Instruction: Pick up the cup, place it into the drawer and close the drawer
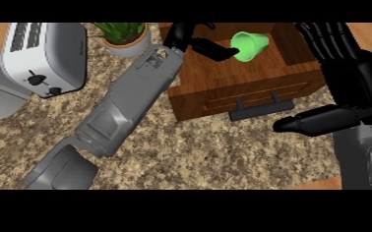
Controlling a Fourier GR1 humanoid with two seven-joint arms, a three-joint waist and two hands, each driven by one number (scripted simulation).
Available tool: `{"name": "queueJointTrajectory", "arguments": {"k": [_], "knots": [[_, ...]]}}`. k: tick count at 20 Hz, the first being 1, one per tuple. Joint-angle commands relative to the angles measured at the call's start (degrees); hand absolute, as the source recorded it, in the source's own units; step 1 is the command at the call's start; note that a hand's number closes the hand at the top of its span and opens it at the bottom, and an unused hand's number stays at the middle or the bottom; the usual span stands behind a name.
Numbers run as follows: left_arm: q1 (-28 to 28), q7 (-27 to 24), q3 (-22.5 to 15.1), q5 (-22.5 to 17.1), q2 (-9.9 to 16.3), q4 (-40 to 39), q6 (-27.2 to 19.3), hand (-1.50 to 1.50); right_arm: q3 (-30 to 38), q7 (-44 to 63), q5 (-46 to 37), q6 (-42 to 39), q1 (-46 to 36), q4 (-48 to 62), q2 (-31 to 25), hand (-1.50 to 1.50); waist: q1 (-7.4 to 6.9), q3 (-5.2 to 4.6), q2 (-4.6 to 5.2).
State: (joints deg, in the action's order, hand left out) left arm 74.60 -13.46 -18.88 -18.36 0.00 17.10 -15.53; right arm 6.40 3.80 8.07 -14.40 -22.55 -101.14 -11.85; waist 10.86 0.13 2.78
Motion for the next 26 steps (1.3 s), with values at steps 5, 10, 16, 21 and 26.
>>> {"name": "queueJointTrajectory", "arguments": {"k": [5, 10, 16, 21, 26], "knots": [[-3.9, -6.1, 0.5, -8.5, 0.0, 4.5, 0.7, -1.50, -5.4, 0.8, 6.9, -8.1, -1.2, 1.1, 1.5, 1.50, 1.74, -0.08, 0.42], [-2.3, -11.2, 3.1, -14.2, 0.0, 7.2, 1.2, -1.50, -10.1, 4.0, 12.5, -16.1, -2.5, 1.0, 0.1, 1.50, 0.64, -0.16, -0.07], [-0.4, -13.5, 3.7, -16.9, 0.0, 6.0, -2.4, -1.50, -16.8, 9.7, 4.1, -23.0, 0.8, -0.5, -8.4, 1.50, -3.40, -0.15, -1.38], [-0.8, -14.4, 5.6, -18.2, 0.0, 4.1, -2.9, -1.50, -18.1, 4.9, -11.9, -20.8, 5.4, -4.3, -12.5, -1.50, -6.57, -0.06, -2.04], [-5.7, -18.9, 4.9, -19.4, 0.0, 6.6, 0.9, -1.50, -22.9, 2.0, -24.4, -13.2, 7.3, 4.5, -8.8, -1.50, -9.85, -0.10, -2.26]]}}
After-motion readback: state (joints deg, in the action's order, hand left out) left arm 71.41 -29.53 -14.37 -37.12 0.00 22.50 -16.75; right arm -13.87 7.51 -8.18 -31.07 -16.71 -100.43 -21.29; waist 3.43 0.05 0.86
